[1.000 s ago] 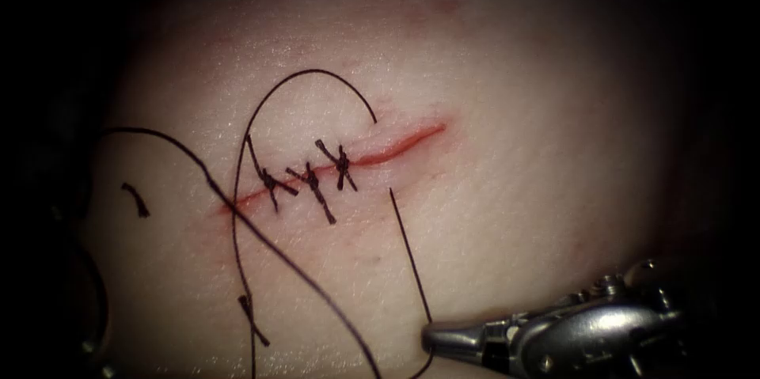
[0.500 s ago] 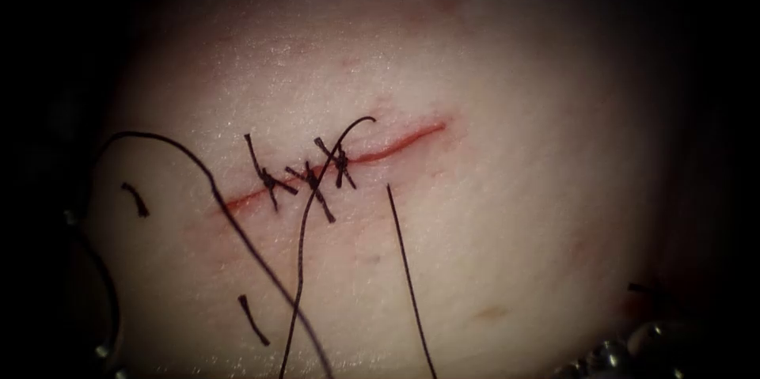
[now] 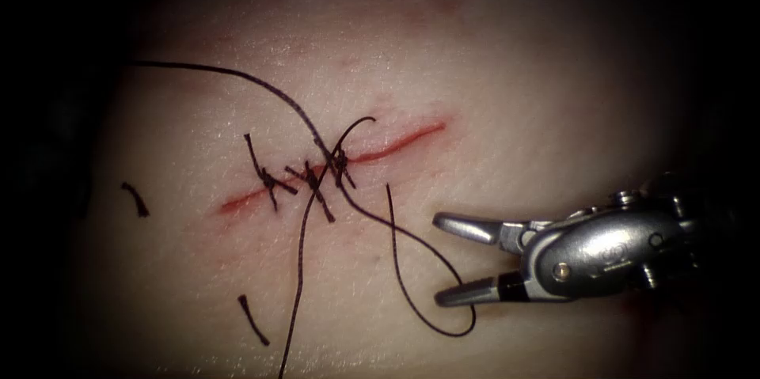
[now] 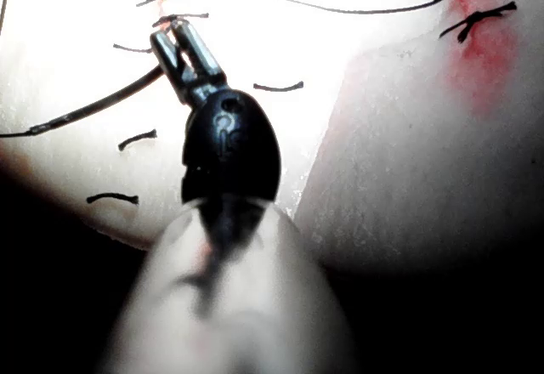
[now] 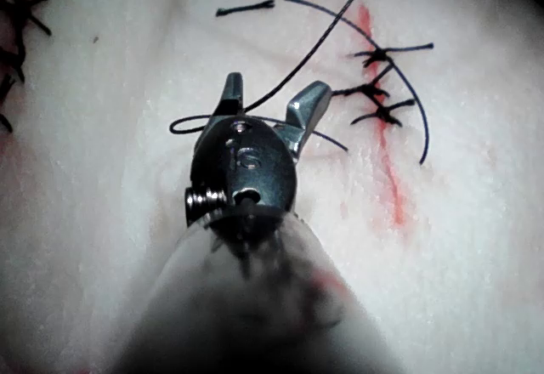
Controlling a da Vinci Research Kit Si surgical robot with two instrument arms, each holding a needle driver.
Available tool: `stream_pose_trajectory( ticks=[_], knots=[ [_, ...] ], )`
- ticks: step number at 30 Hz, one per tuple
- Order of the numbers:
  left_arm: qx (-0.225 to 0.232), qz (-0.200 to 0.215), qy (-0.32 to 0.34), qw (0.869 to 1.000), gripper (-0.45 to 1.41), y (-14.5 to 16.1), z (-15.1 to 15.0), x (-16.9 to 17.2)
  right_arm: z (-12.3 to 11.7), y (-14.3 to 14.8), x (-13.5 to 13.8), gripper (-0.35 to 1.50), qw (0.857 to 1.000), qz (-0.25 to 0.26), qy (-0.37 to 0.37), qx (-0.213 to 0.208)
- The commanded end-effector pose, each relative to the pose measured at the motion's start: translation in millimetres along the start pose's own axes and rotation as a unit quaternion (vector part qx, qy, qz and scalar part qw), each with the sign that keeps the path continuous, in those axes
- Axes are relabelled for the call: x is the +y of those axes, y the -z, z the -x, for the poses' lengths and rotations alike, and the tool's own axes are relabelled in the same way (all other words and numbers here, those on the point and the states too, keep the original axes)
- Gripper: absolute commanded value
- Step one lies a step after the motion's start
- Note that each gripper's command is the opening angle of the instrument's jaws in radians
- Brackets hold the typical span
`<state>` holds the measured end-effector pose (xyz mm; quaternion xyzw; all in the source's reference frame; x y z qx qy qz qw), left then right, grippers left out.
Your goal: Wound Closure
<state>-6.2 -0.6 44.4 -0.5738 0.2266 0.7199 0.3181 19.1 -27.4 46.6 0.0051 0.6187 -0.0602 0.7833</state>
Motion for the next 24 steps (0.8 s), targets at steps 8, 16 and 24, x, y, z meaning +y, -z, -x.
stream_pose_trajectory(
  ticks=[8, 16, 24],
  knots=[
    [-0.002, -0.005, -0.004, 1.0, -0.45, -0.5, 0.8, 0.6, 3.6, -0.4, 1.1, 1.23, 1.0, 0.014, -0.022, 0.001],
    [0.004, -0.007, -0.008, 1.0, -0.45, -0.9, 1.0, 1.7, 2.0, 4.9, 3.2, 1.13, 0.998, 0.011, -0.056, 0.038],
    [0.015, 0.007, -0.015, 1.0, -0.45, -1.4, 1.5, 3.2, 2.4, 7.6, 5.2, 1.13, 0.993, 0.036, -0.09, 0.071]
  ],
)
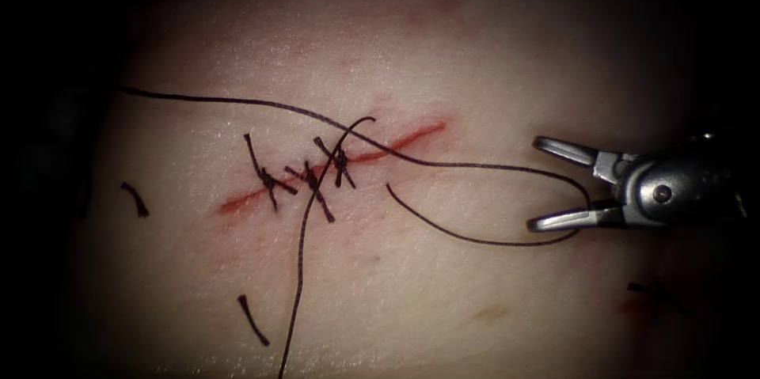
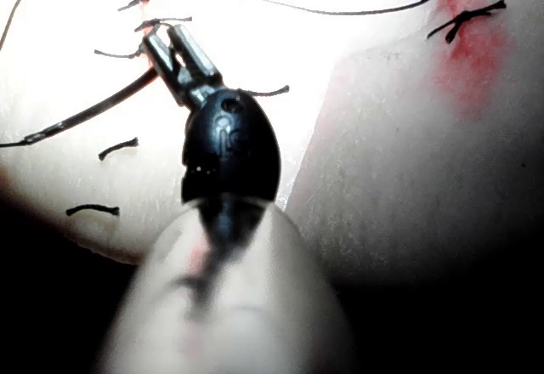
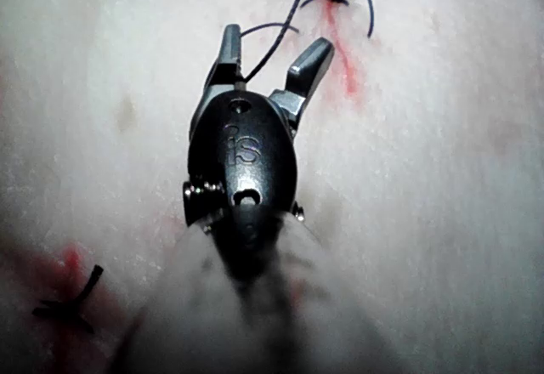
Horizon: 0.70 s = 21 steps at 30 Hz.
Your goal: Wound Closure
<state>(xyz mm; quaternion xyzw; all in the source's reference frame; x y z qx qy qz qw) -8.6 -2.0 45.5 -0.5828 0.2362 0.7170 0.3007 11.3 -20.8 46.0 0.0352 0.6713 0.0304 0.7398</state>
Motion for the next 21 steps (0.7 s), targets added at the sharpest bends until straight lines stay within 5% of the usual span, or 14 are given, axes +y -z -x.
stream_pose_trajectory(
  ticks=[1, 10, 18, 21],
  knots=[
    [0.007, 0.013, -0.002, 1.0, -0.45, -0.5, 0.5, 1.1, 1.0, -0.5, -0.3, 1.11, 1.0, 0.006, -0.01, 0.005],
    [0.045, 0.098, -0.017, 0.994, -0.45, -3.4, -1.0, 7.8, 0.6, -2.2, -0.3, 1.47, 0.991, 0.006, -0.13, 0.037],
    [0.087, 0.166, -0.022, 0.982, -0.45, -5.8, -4.2, 13.9, -2.1, -2.0, -1.6, 1.48, 0.983, -0.029, -0.168, 0.069],
    [0.095, 0.195, -0.03, 0.976, -0.45, -6.0, -4.7, 16.4, -3.2, -0.3, -0.7, 1.48, 0.975, -0.039, -0.189, 0.113]
  ],
)
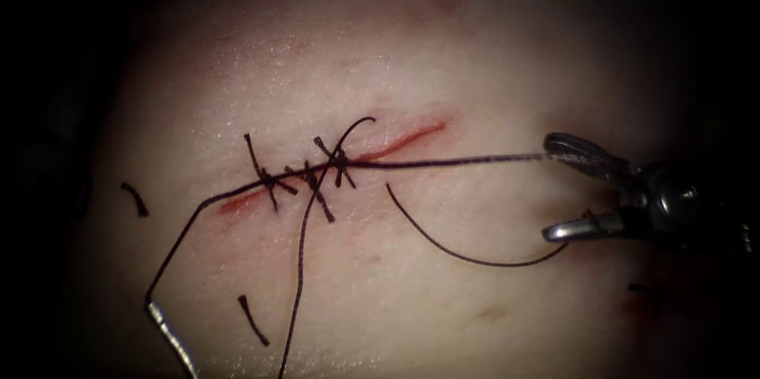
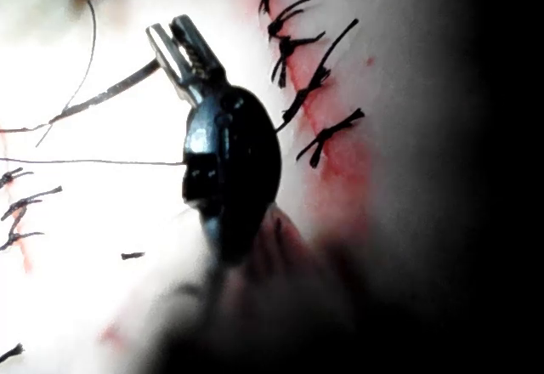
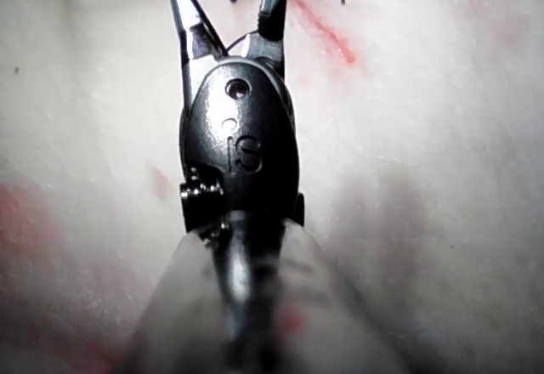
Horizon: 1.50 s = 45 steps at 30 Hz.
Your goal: Wound Closure
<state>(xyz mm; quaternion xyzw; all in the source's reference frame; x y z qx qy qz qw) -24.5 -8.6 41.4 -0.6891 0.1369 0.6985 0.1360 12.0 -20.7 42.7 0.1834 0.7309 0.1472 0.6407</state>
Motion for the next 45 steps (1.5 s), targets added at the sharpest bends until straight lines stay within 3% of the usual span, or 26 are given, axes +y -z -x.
stream_pose_trajectory(
  ticks=[1, 5, 10, 13, 17, 26, 31, 35, 38, 45],
  knots=[
    [-0.005, 0.005, -0.001, 1.0, -0.45, -0.5, 0.7, 0.8, 0.1, 0.5, -0.3, 1.48, 1.0, -0.006, -0.005, 0.009],
    [-0.021, 0.03, -0.009, 0.999, -0.45, -0.4, 2.0, 3.4, -1.4, 3.2, 0.5, 1.47, 1.0, -0.018, -0.003, -0.003],
    [-0.035, 0.037, -0.016, 0.999, -0.45, 0.9, 3.3, 4.2, -0.9, 4.7, 0.0, 1.45, 0.994, -0.054, 0.029, -0.094],
    [-0.04, 0.037, -0.016, 0.998, -0.45, 2.3, 3.6, 3.9, 0.1, 4.9, -0.9, 1.47, 0.984, -0.078, 0.048, -0.152],
    [-0.048, 0.036, -0.014, 0.998, -0.45, 4.3, 3.5, 3.3, 1.5, 5.0, -1.4, 1.47, 0.973, -0.102, 0.06, -0.197],
    [-0.065, 0.034, -0.015, 0.997, -0.45, 8.7, 2.8, 2.6, 4.3, 5.3, 0.4, 1.47, 0.939, -0.07, 0.109, -0.319],
    [-0.075, 0.034, -0.02, 0.996, -0.45, 9.8, 2.2, 3.5, 4.5, 4.3, 1.5, 1.47, 0.929, -0.033, 0.145, -0.338],
    [-0.079, 0.042, -0.021, 0.996, -0.45, 9.2, 1.6, 4.2, 3.4, 3.4, 2.4, 1.35, 0.923, -0.018, 0.186, -0.337],
    [-0.078, 0.048, -0.029, 0.995, -0.45, 8.7, 1.3, 4.4, 2.1, 3.0, 2.8, 1.41, 0.906, 0.006, 0.224, -0.359],
    [-0.074, 0.056, -0.028, 0.995, -0.45, 8.5, 0.4, 5.1, -0.1, 2.9, 3.1, 1.38, 0.871, -0.012, 0.255, -0.421]
  ],
)
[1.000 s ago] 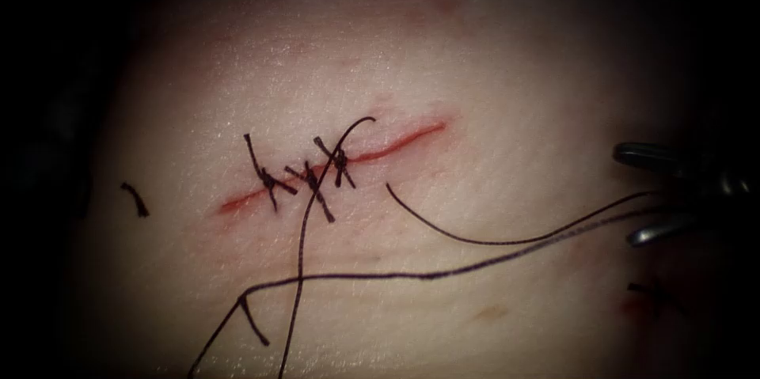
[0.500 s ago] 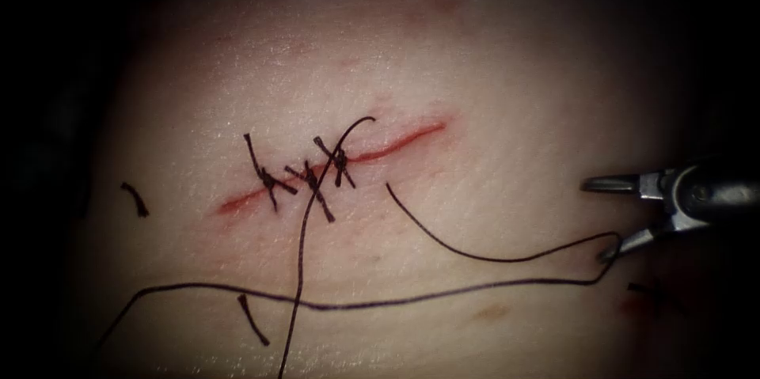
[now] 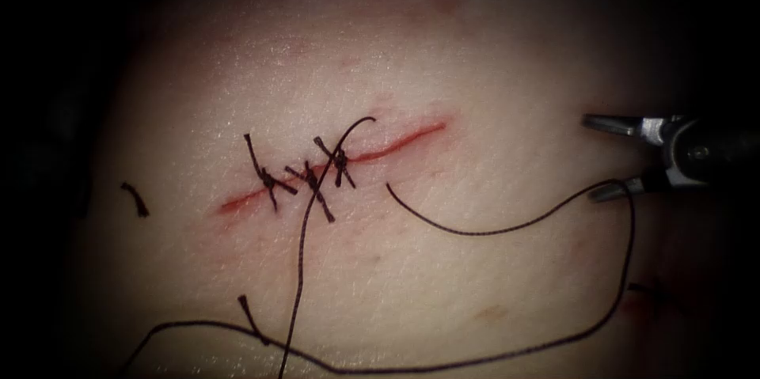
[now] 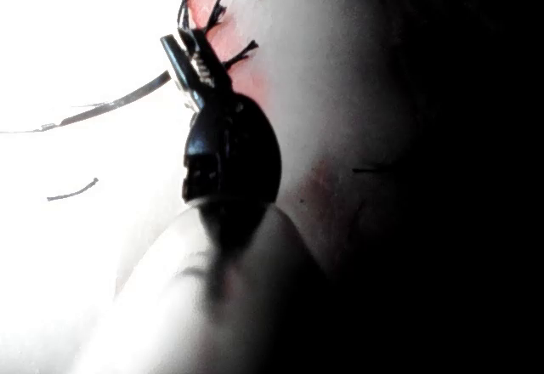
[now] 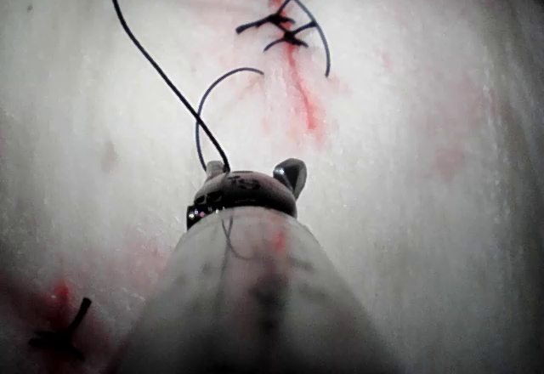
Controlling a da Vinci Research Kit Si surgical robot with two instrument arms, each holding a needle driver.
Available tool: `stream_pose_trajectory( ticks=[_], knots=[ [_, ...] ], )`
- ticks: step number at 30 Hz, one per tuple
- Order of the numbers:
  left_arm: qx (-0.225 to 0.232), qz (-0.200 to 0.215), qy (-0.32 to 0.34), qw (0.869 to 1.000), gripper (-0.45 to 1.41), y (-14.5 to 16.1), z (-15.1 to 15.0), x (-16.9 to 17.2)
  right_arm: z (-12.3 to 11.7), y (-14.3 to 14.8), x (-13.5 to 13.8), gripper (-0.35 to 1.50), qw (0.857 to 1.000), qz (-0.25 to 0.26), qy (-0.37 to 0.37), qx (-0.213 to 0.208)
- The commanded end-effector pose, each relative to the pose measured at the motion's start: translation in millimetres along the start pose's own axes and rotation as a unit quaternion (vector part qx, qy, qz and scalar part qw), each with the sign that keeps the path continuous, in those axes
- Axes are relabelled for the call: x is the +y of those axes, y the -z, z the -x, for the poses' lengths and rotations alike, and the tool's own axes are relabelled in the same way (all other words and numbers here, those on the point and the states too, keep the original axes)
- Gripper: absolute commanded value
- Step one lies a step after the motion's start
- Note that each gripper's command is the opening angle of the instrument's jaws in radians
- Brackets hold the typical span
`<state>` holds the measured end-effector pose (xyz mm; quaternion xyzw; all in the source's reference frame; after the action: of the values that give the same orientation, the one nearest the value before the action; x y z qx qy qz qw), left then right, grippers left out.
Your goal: Wound Closure
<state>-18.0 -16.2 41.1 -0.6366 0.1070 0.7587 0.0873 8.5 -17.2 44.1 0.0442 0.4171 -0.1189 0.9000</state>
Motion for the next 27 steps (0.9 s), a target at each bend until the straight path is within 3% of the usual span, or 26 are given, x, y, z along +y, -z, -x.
stream_pose_trajectory(
  ticks=[1, 12, 19, 23, 27],
  knots=[
    [0.002, 0.001, 0.001, 1.0, -0.45, -0.5, 0.4, 0.5, -0.5, -0.9, -0.3, 1.38, 1.0, -0.004, 0.009, -0.012],
    [0.01, 0.017, 0.0, 1.0, -0.45, 0.5, -1.4, 1.5, 1.1, -1.8, 0.5, 1.4, 0.993, 0.0, 0.046, -0.109],
    [0.012, 0.03, 0.0, 0.999, -0.45, 4.6, -2.2, 1.4, 2.7, -1.3, 1.0, 1.38, 0.991, 0.001, 0.044, -0.127],
    [0.008, 0.028, -0.001, 1.0, -0.45, 5.5, -2.4, 1.6, 2.6, -1.2, 1.0, 1.23, 0.997, 0.003, 0.032, -0.068],
    [0.009, 0.026, -0.002, 1.0, -0.45, 3.4, -2.4, 2.2, 0.9, -1.9, 0.8, 1.18, 0.998, 0.026, -0.017, 0.047]
  ],
)
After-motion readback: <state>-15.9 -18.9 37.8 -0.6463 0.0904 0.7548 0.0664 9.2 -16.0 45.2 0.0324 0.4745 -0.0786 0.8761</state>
